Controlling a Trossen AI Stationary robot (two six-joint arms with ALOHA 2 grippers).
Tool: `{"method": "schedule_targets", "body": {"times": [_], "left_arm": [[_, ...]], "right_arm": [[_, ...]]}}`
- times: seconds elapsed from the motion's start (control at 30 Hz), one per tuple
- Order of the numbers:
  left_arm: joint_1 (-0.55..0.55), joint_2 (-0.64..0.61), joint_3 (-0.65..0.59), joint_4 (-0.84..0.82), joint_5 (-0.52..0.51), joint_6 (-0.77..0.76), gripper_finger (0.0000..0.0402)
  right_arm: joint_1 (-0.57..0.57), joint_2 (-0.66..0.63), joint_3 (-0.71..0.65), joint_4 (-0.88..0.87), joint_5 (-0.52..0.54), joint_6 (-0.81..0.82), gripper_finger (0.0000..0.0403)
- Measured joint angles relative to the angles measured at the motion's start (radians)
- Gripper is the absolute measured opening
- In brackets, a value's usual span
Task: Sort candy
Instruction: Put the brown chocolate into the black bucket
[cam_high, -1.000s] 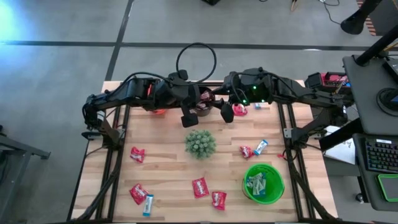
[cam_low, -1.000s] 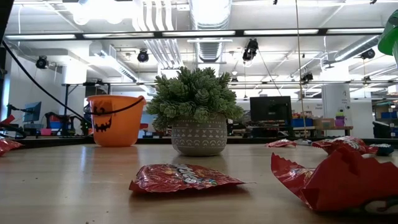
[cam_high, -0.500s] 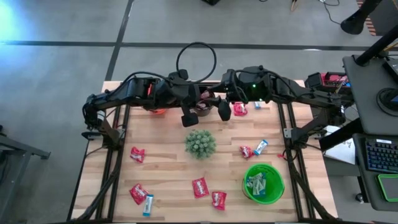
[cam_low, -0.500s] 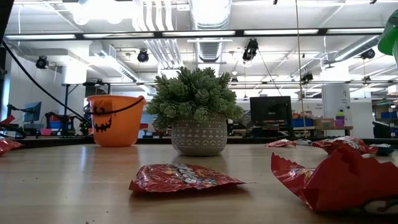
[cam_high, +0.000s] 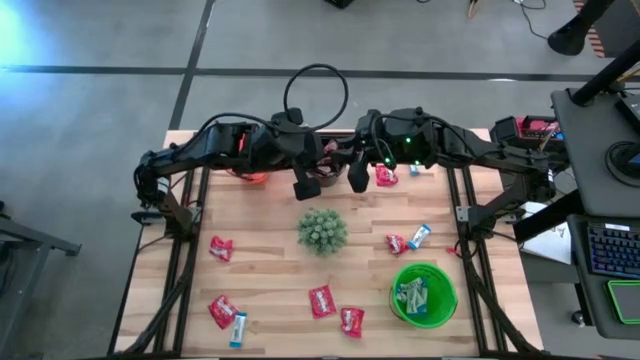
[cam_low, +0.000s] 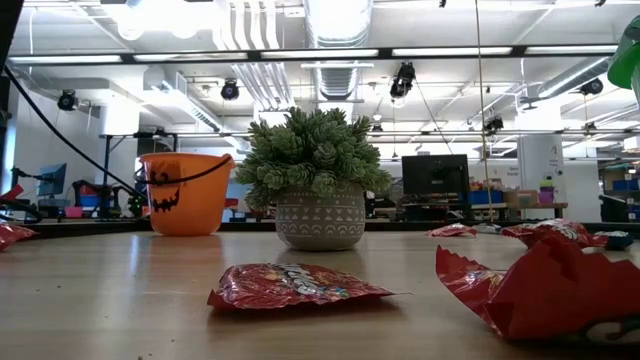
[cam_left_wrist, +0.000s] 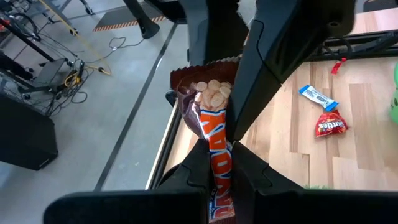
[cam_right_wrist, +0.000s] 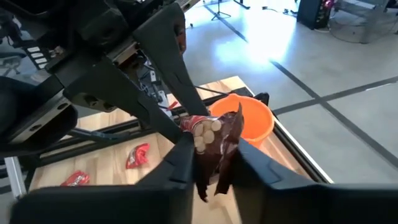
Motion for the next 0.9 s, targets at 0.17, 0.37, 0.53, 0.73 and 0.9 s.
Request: {"method": "schedule_targets", "body": {"times": [0.17, 0.37, 0.53, 0.73, 0.9], "left_arm": [[0.001, 0.0, 0.0, 0.0, -0.005, -0.016, 0.0018], [0.0, 0.001, 0.0, 0.001, -0.047, -0.027, 0.0059], [-0.006, 0.0, 0.018, 0.001, -0.055, -0.028, 0.0105], [-0.005, 0.0, 0.034, -0.074, -0.061, -0.028, 0.015], [-0.005, 0.0, 0.034, -0.213, -0.062, -0.07, 0.0158]], "right_arm": [[0.0, 0.0, 0.0, 0.001, 0.0, -0.022, 0.0028], [-0.002, 0.0, -0.001, 0.004, -0.008, -0.044, 0.0026], [-0.008, 0.0, -0.001, -0.008, 0.004, -0.07, 0.0024], [-0.049, 0.0, -0.002, -0.059, 0.003, -0.09, 0.002], [-0.111, 0.009, -0.008, -0.125, 0.002, -0.092, 0.002]]}}
